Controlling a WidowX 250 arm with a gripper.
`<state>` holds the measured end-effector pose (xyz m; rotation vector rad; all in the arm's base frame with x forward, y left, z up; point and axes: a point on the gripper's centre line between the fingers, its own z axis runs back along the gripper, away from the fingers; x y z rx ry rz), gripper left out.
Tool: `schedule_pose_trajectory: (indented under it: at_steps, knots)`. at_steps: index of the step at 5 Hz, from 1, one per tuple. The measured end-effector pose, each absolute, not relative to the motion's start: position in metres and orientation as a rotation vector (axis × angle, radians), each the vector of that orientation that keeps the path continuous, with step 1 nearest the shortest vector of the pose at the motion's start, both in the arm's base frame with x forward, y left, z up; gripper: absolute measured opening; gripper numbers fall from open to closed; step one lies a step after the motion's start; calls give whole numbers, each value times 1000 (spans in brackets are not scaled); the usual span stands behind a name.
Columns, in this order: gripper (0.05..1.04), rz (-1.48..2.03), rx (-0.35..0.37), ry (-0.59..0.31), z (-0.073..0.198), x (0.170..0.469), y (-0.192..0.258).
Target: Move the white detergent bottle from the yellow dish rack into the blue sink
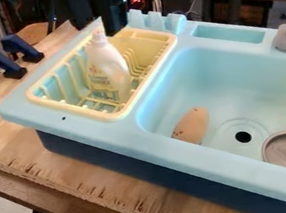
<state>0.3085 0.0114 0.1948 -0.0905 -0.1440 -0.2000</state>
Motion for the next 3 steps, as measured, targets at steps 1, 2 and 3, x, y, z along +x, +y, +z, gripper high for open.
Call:
schedule_pose_trajectory:
  at_steps: [1, 2, 3]
  knots:
    - [1002, -182, -83, -113, 186, 311, 14]
    - [1002, -165, -60, -64, 179, 312, 18]
    - [955, -154, -52, -52, 176, 312, 22]
